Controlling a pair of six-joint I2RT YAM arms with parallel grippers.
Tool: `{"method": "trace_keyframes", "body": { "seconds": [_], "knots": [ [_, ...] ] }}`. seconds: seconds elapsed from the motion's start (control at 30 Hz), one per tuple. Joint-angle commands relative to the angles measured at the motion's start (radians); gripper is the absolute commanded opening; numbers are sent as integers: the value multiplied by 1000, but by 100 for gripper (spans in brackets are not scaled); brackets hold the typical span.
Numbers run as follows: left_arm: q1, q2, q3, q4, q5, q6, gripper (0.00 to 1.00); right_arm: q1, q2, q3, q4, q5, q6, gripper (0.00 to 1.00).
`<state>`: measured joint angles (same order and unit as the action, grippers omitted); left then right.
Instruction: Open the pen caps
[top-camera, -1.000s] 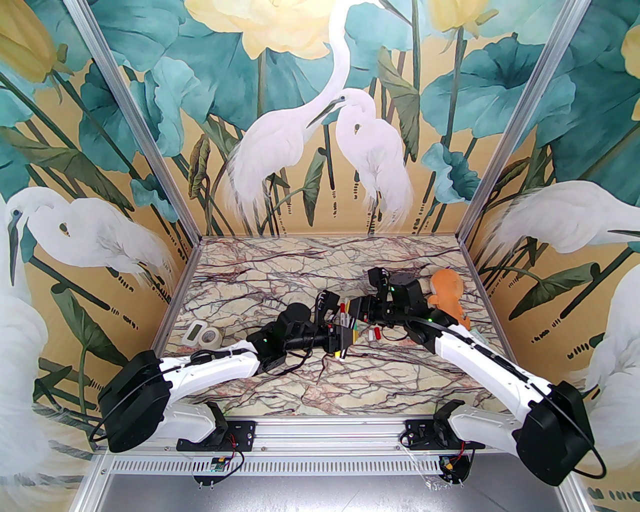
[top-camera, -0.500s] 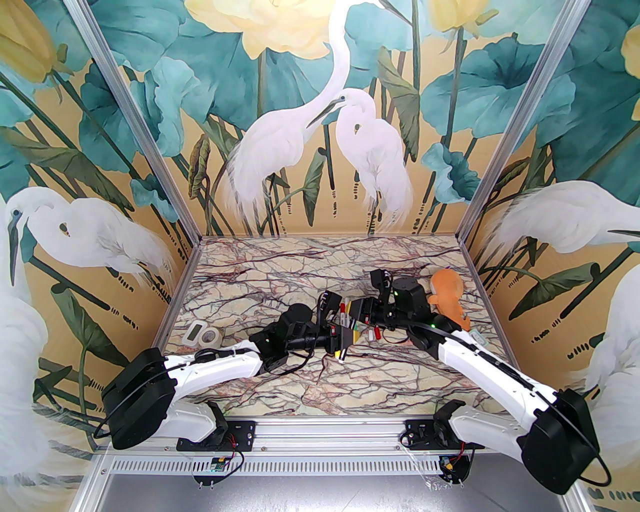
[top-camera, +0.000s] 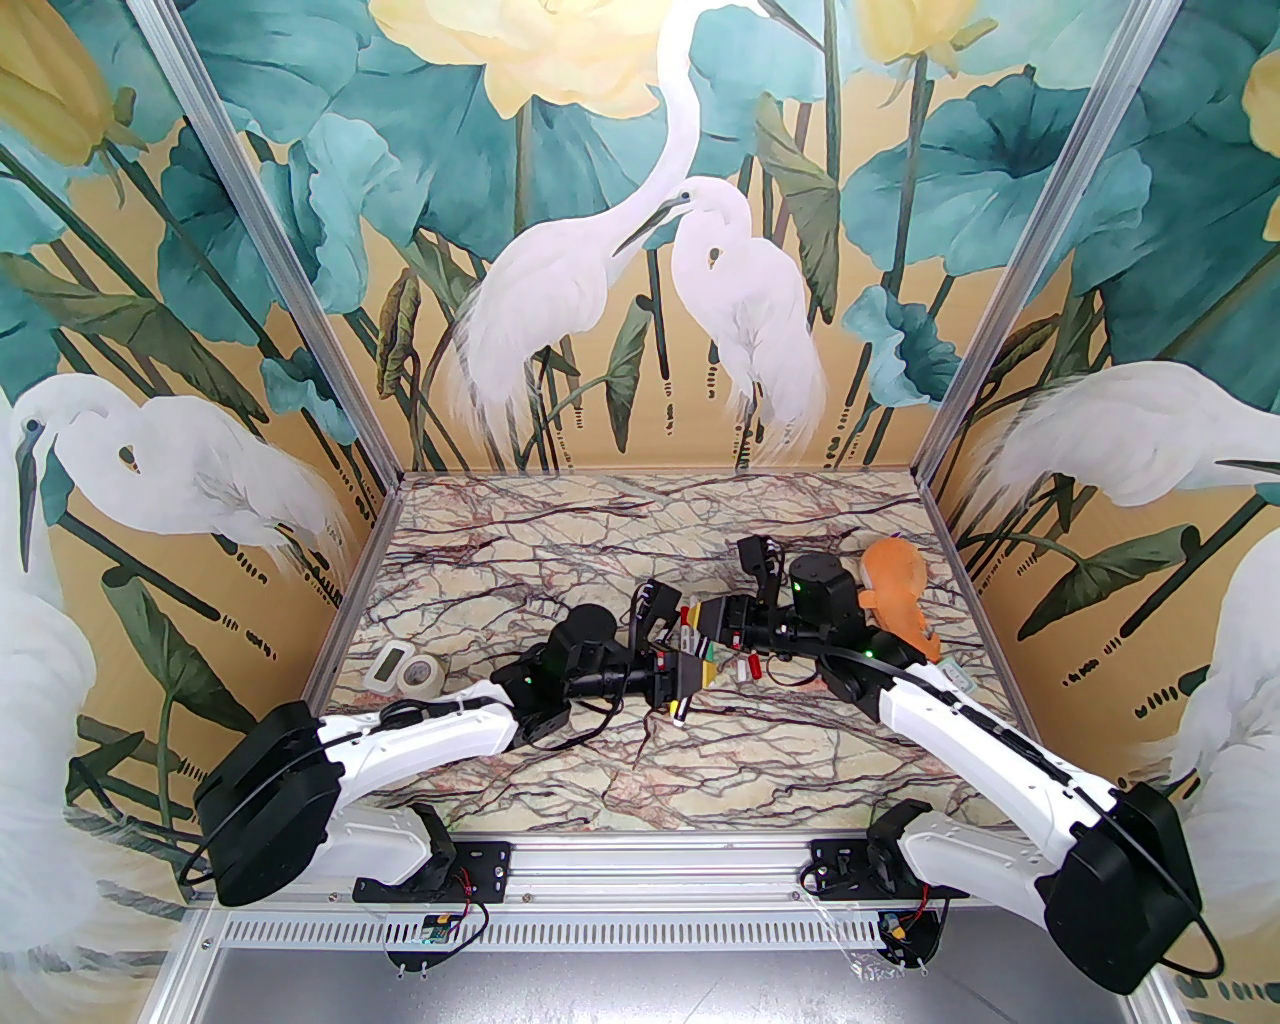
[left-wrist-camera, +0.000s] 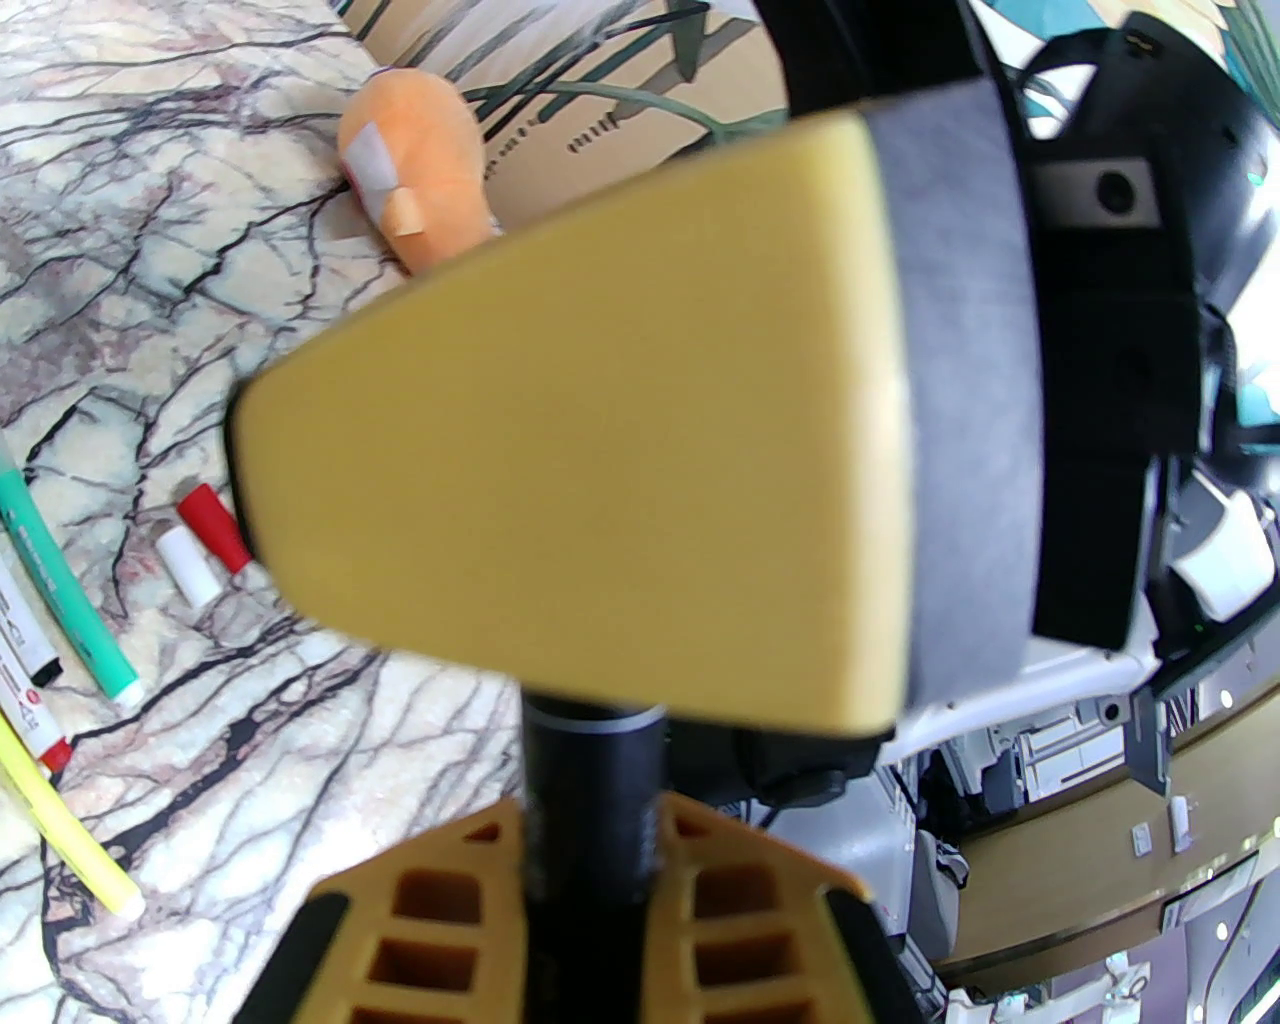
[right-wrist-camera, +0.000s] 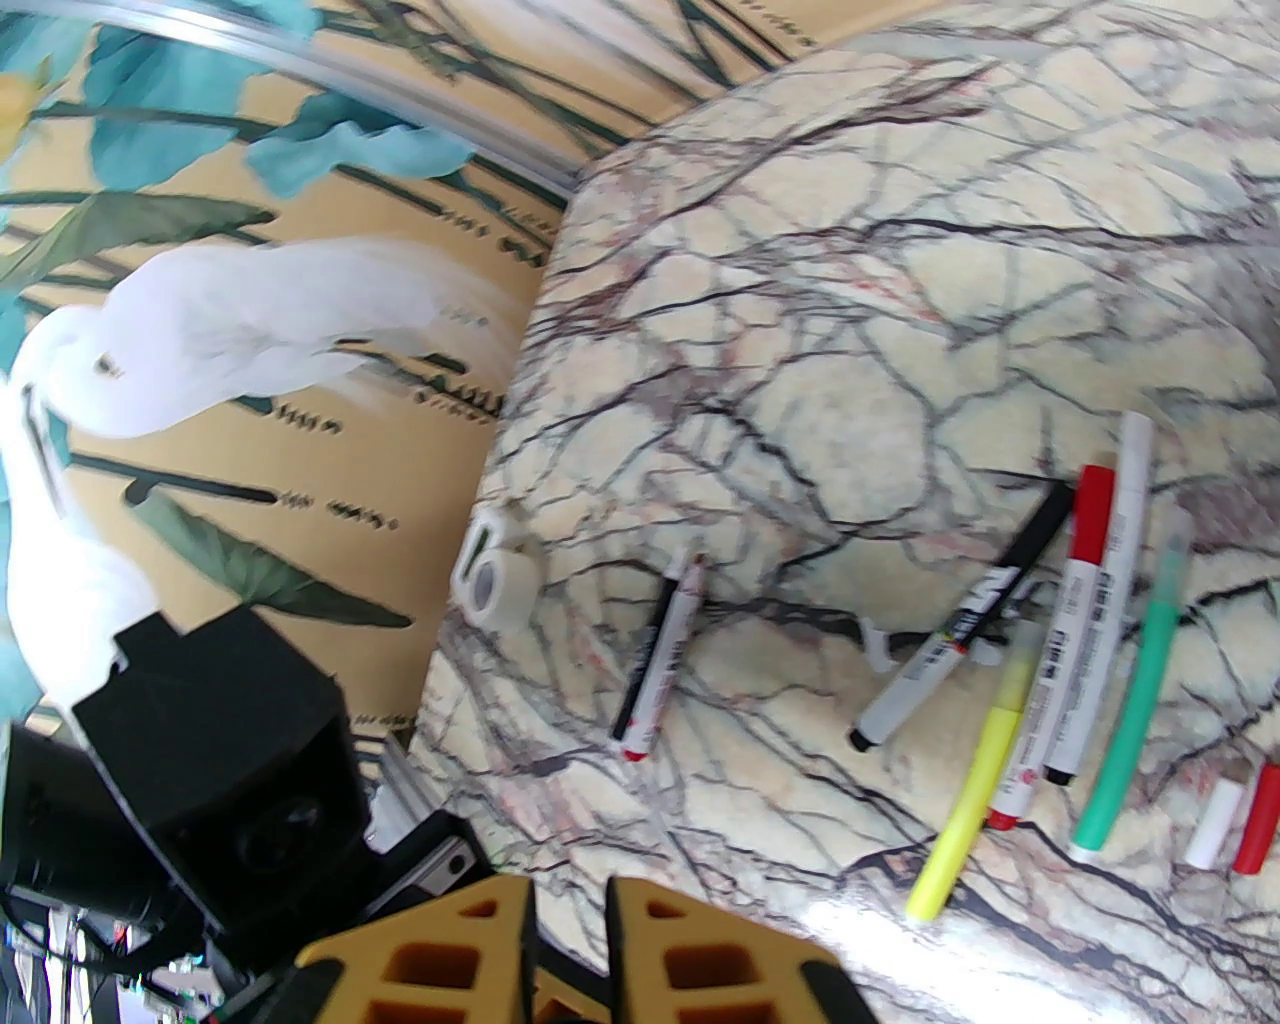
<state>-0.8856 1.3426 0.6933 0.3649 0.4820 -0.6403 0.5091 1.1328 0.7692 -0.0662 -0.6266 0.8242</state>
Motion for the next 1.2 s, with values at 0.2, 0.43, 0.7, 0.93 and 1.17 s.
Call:
{"method": "trace_keyframes", "body": {
  "seconds": [0.2,0.43,0.7,0.93,1.17],
  "knots": [
    [37,-109,-74,48,176,-36,0,-27,-7,49,239,-134,14,14],
    [22,-96,-59,-16,115,2,0,-28,-2,82,213,-48,18,14],
    [-67,-105,17,-281,-186,150,0,-28,11,176,-82,201,-25,13],
    [-131,-46,79,-394,-289,213,0,-29,33,232,-198,347,-44,12],
    [-133,-36,58,-320,-199,174,0,-63,23,219,-157,350,-70,12]
  ]
}}
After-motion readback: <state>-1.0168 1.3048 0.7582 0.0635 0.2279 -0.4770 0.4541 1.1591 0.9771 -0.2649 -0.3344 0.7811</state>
